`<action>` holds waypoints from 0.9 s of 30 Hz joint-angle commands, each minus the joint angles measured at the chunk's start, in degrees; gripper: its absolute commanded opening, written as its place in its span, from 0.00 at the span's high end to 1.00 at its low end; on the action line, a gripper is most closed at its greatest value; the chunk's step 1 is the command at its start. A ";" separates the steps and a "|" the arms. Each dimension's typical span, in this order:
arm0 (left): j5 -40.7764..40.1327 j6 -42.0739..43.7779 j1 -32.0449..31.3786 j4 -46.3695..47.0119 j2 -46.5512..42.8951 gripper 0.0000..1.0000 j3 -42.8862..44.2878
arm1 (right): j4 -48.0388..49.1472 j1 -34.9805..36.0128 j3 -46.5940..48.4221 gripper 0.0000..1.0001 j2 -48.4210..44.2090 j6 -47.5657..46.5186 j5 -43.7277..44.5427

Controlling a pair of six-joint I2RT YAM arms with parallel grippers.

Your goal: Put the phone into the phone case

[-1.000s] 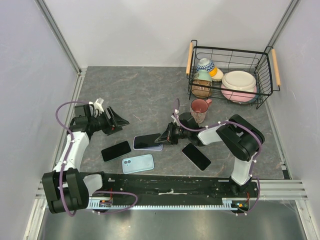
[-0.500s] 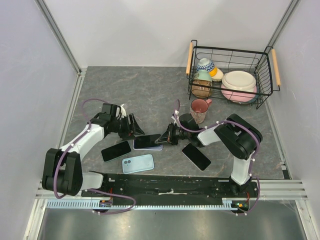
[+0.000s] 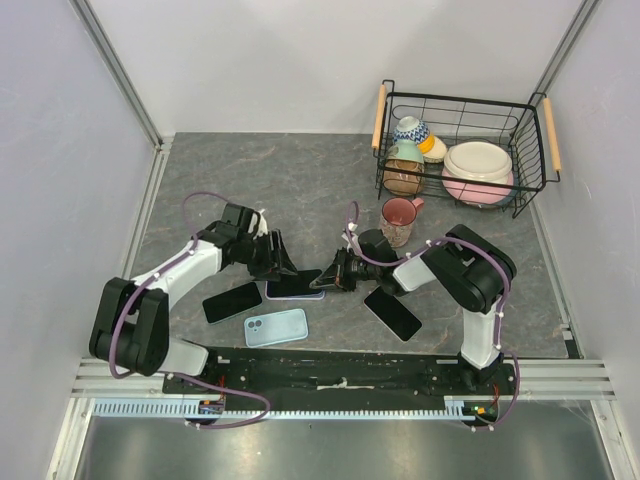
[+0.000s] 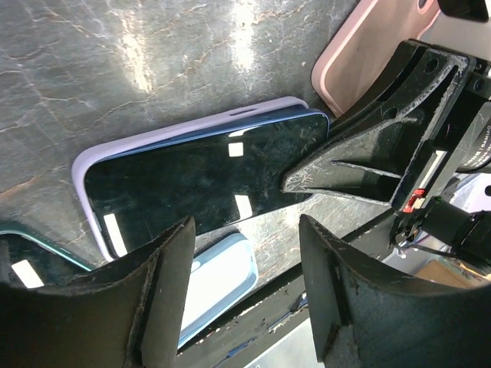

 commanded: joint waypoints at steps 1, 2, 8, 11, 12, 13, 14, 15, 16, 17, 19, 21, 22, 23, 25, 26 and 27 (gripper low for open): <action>-1.41 -1.20 -2.14 0.25 1.55 0.37 3.14 | -16.20 1.52 -0.70 1.00 5.26 -5.76 13.19; -1.49 -1.20 -2.49 0.17 1.90 0.38 3.32 | -17.69 1.60 -0.44 1.00 5.09 -6.72 13.54; -1.76 -1.38 -5.48 0.17 4.19 0.45 5.34 | -21.39 2.66 1.59 1.00 4.82 -8.75 16.00; -1.85 -1.11 -7.06 -0.10 5.42 0.53 6.22 | -22.44 2.92 2.29 1.00 5.08 -9.54 16.27; -2.11 -1.03 -7.33 -0.10 5.60 0.56 6.48 | -22.97 3.27 2.99 1.00 5.17 -10.15 16.35; -2.02 -0.85 -7.59 -0.19 5.86 0.59 6.57 | -24.28 3.36 3.34 1.00 5.35 -10.59 16.44; -2.02 -0.85 -7.86 -0.27 6.21 0.62 6.75 | -24.99 3.62 4.21 1.00 5.43 -10.95 16.62; -2.02 -0.76 -8.21 -0.27 6.73 0.63 7.01 | -25.52 3.71 4.66 1.00 5.70 -11.56 16.62; -1.93 -0.76 -8.39 -0.45 7.00 0.65 7.19 | -26.39 3.80 5.01 1.00 5.96 -11.74 16.79; -1.93 -0.68 -8.56 -0.54 7.26 0.70 7.36 | -26.75 3.98 5.45 1.00 6.05 -11.83 16.80; -1.85 -0.41 -9.18 -0.54 8.32 0.73 7.89 | -27.54 4.07 5.89 1.00 6.40 -12.18 16.88; -1.24 -0.32 -9.44 -0.80 9.11 0.79 8.16 | -28.16 4.24 6.51 1.00 6.75 -12.44 16.88; -1.14 -0.24 -9.44 -0.80 9.81 0.81 8.24 | -28.86 4.33 6.77 0.99 6.93 -12.88 16.88; -1.14 -0.23 -9.44 -0.89 10.34 0.84 8.33 | -29.30 4.42 7.38 0.97 7.10 -13.15 16.88; -1.84 -0.50 -9.44 -0.89 11.04 0.86 8.25 | -30.44 4.59 7.91 0.94 7.46 -13.50 16.88; -2.63 -0.59 -9.44 -0.98 11.31 0.89 8.16 | -30.71 4.68 8.35 0.92 7.63 -13.67 16.97; -2.98 -0.76 -9.44 -0.98 11.57 0.90 8.07 | -31.06 4.68 8.53 0.91 7.72 -13.76 16.80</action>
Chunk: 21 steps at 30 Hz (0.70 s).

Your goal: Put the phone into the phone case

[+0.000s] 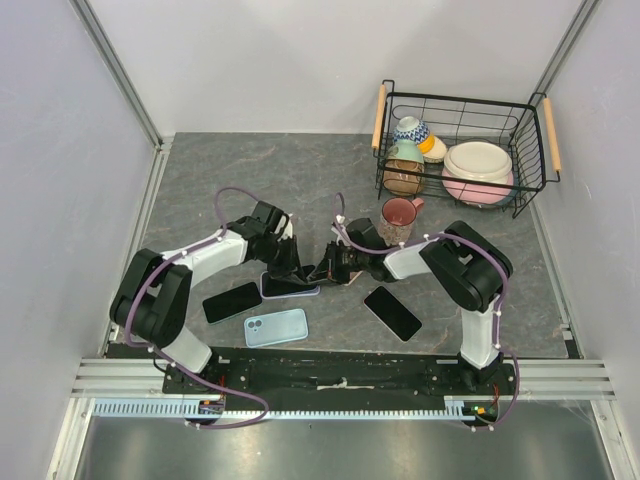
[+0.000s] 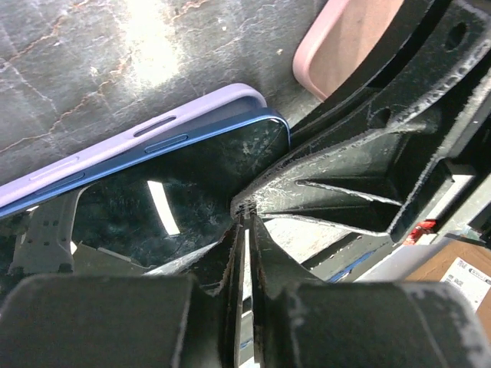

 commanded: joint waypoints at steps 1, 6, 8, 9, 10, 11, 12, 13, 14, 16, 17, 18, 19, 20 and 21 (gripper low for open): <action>-1.83 -0.61 -0.15 -0.37 1.76 0.91 1.53 | -18.51 4.00 -0.45 0.90 6.63 -6.40 16.80; -4.02 -1.14 -0.15 0.51 2.47 0.95 -0.14 | -21.33 4.18 0.51 0.82 6.45 -6.92 16.71; -4.55 -1.48 -0.15 0.86 2.73 0.97 -0.92 | -22.12 4.09 0.78 0.77 6.19 -7.01 16.97; -4.82 -1.49 -0.15 0.95 2.90 0.97 -1.10 | -22.47 4.09 0.87 0.76 6.10 -7.10 17.06; -5.08 -1.49 -0.24 1.04 3.08 0.98 -1.19 | -23.08 4.18 1.04 0.75 6.01 -7.27 17.15; -5.61 -1.58 -0.15 1.04 3.34 0.98 -1.28 | -23.35 4.18 1.39 0.72 5.93 -7.36 17.41; -5.78 -1.58 -0.15 1.04 3.87 0.98 -1.28 | -23.35 4.09 1.39 0.71 5.84 -7.80 17.50; -5.96 -1.66 -0.15 1.13 4.13 0.98 -1.28 | -25.01 4.09 1.48 0.70 5.75 -7.89 17.67; -5.88 -1.49 -0.07 1.22 4.40 0.98 -1.28 | -25.20 4.09 1.66 0.67 5.49 -7.98 17.85; -5.96 -1.05 0.11 0.96 5.01 0.98 -1.02 | -26.16 4.09 1.83 0.65 5.14 -8.15 17.85; -6.31 -0.61 0.29 0.69 5.28 0.98 -1.02 | -26.43 4.09 2.01 0.62 4.52 -8.24 17.94; -6.49 -0.35 0.37 0.52 5.28 0.98 -1.02 | -26.60 4.09 2.01 0.62 4.34 -8.42 18.02; -6.75 -0.26 0.46 0.43 5.54 0.98 -0.93 | -27.39 4.09 2.18 0.62 4.08 -8.68 18.11; -7.10 0.00 0.55 0.16 5.72 0.98 -0.93 | -27.83 4.09 2.62 0.61 3.56 -8.94 18.37; -7.28 0.01 0.72 0.16 5.81 0.98 -1.01 | -28.71 4.09 2.80 0.60 3.20 -9.03 18.90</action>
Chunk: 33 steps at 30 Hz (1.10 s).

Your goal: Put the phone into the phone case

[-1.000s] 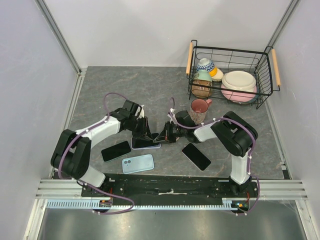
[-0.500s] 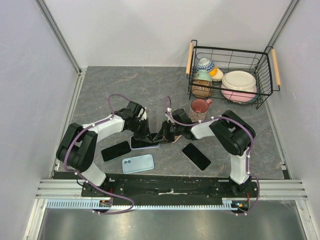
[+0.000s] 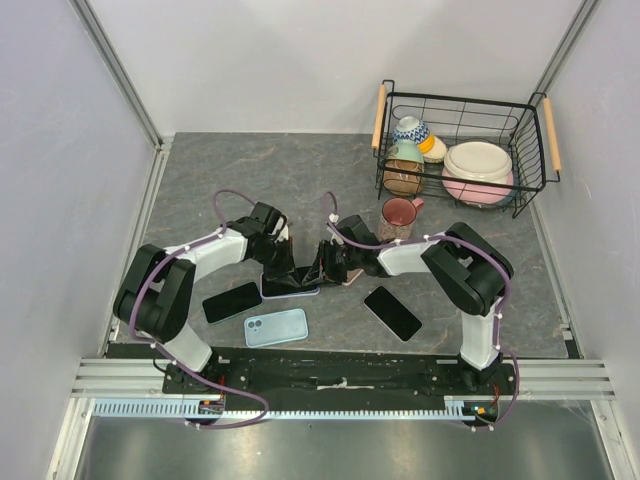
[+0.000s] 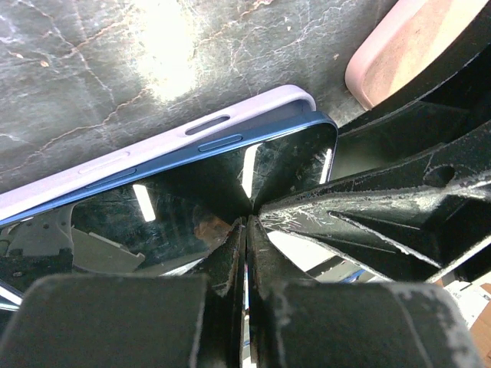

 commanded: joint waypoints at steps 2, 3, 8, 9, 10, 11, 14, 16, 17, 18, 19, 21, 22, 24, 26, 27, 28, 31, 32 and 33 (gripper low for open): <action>-5.09 0.57 -0.13 1.84 3.51 0.98 -1.21 | -18.14 2.19 -1.57 0.59 3.51 -7.35 14.73; -5.09 0.57 -0.12 1.85 3.69 0.98 -1.30 | -19.10 2.19 -1.39 0.58 3.33 -7.53 15.08; -4.74 0.66 0.40 2.37 4.57 0.98 -2.09 | -21.39 2.19 -0.25 0.56 2.19 -9.20 16.40; -4.83 0.66 0.49 2.46 4.74 0.98 -2.18 | -22.53 2.19 -0.07 0.55 2.01 -9.46 16.75; -4.74 0.57 0.58 2.63 4.92 0.98 -2.44 | -22.71 2.28 0.10 0.54 1.75 -9.81 17.10; -4.83 0.66 0.75 2.64 5.18 0.98 -2.53 | -22.97 2.19 0.02 0.53 1.66 -9.90 17.19; -4.83 0.84 1.19 2.90 5.88 0.98 -2.97 | -22.98 2.19 -0.34 0.49 2.09 -10.26 16.76; -5.01 1.01 1.54 2.90 6.06 0.98 -3.41 | -22.98 2.28 -0.60 0.47 2.45 -10.61 16.32; -5.09 1.10 1.98 2.90 5.98 0.98 -3.50 | -22.98 2.19 -0.69 0.46 2.45 -10.87 16.40; -5.09 1.19 2.16 2.99 5.97 0.98 -3.67 | -23.06 2.19 -0.78 0.45 2.45 -10.87 16.58; -5.18 1.36 2.33 2.99 6.06 0.98 -3.94 | -23.15 2.19 -0.86 0.44 2.27 -11.22 16.75; -5.10 1.45 2.78 3.16 5.98 0.98 -4.11 | -24.02 2.19 -0.69 0.44 2.01 -11.48 17.19; -4.92 1.37 2.86 3.16 6.15 0.98 -4.29 | -24.38 2.19 -0.25 0.43 1.75 -11.83 17.37; -4.83 1.19 2.95 3.25 6.15 0.98 -4.29 | -25.52 2.19 -0.07 0.42 1.05 -12.10 18.07; -4.83 0.84 2.95 3.34 6.24 0.98 -4.38 | -26.31 2.28 0.19 0.40 -0.01 -12.36 18.42; -4.83 0.92 2.95 3.43 6.33 0.98 -4.38 | -27.01 2.19 0.36 0.40 -0.36 -12.54 18.60; -4.83 0.84 2.95 3.34 6.41 0.98 -4.29 | -27.45 2.28 0.54 0.40 -1.15 -12.63 18.86; -4.92 0.84 2.95 3.08 6.41 0.98 -4.12 | -29.12 2.19 1.33 0.40 -2.47 -13.24 19.21; -4.92 0.84 2.95 2.99 6.33 0.98 -4.11 | -29.48 2.28 1.51 0.40 -2.82 -13.33 19.30; -5.01 0.92 2.95 2.99 6.24 0.98 -4.11 | -29.83 2.19 1.60 0.39 -3.09 -13.42 19.48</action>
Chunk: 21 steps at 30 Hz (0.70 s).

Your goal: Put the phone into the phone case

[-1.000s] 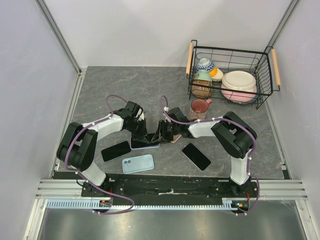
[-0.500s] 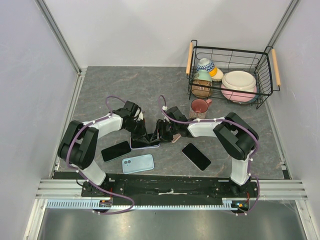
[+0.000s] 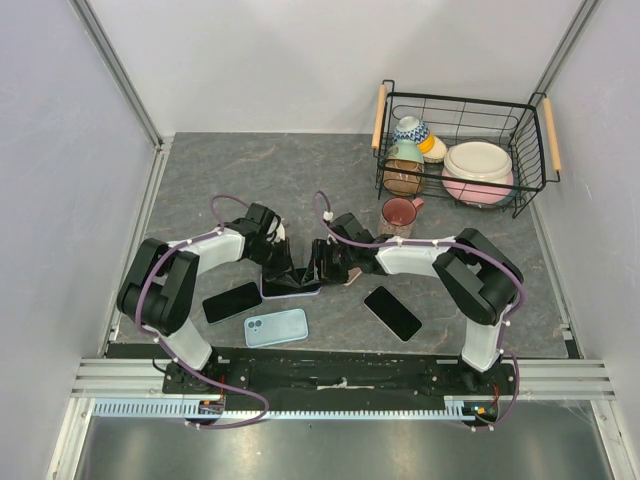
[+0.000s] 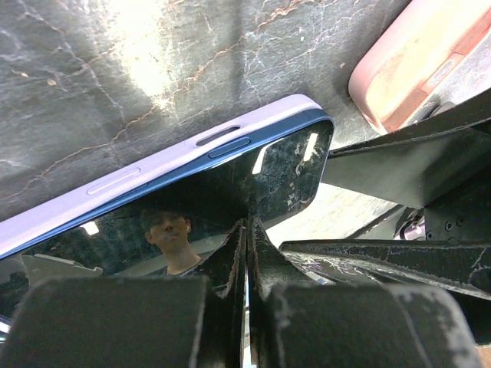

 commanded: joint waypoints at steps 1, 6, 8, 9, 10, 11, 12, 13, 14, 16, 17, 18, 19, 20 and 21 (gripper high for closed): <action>-10.58 0.97 -0.35 0.65 3.70 0.98 -2.87 | -16.89 -0.32 -2.27 0.40 0.96 -6.10 10.26; -10.32 0.97 -0.35 0.82 4.05 0.98 -2.96 | -18.73 -0.32 -0.96 0.39 -0.10 -6.71 10.34; -10.32 1.06 -0.35 0.74 4.05 0.98 -2.96 | -19.61 -0.32 -0.16 0.39 -0.72 -7.06 10.95; -10.40 0.97 -0.35 0.74 4.05 0.98 -2.96 | -20.49 -0.41 0.10 0.39 -1.07 -7.33 11.13; -10.40 0.97 -0.35 0.74 4.05 0.98 -2.96 | -20.84 -0.50 0.36 0.39 -1.68 -7.24 11.31; -10.32 0.97 -0.35 0.82 3.97 0.98 -2.96 | -21.20 -0.50 0.45 0.38 -2.12 -7.24 11.49; -10.40 0.97 -0.35 0.74 3.97 0.98 -2.96 | -21.72 -0.76 0.45 0.39 -2.65 -7.24 11.31; -10.40 0.97 -0.35 0.74 4.05 0.98 -2.96 | -22.34 -1.46 0.54 0.38 -4.30 -7.68 11.14; -10.23 0.97 -0.35 0.74 4.05 0.98 -2.96 | -22.78 -1.64 0.54 0.38 -4.76 -7.85 11.14; -10.23 0.97 -0.35 0.74 4.14 0.98 -2.96 | -23.13 -2.60 0.19 0.38 -5.72 -8.21 11.14; -10.23 1.06 -0.35 0.74 4.14 0.98 -2.96 | -23.13 -2.96 0.02 0.38 -5.99 -8.38 10.79; -10.23 0.97 -0.35 0.74 4.23 0.98 -2.96 | -23.05 -3.39 -0.25 0.38 -6.17 -8.47 10.52; -10.32 0.97 -0.35 0.74 4.32 0.98 -2.96 | -23.05 -3.92 -0.68 0.37 -6.43 -8.65 10.09; -10.23 0.97 -0.35 0.74 4.23 0.98 -2.96 | -22.70 -4.10 -0.78 0.36 -6.43 -9.08 9.82; -10.14 1.14 -0.35 0.74 4.32 0.98 -2.96 | -22.43 -4.10 -0.86 0.36 -6.52 -9.26 9.56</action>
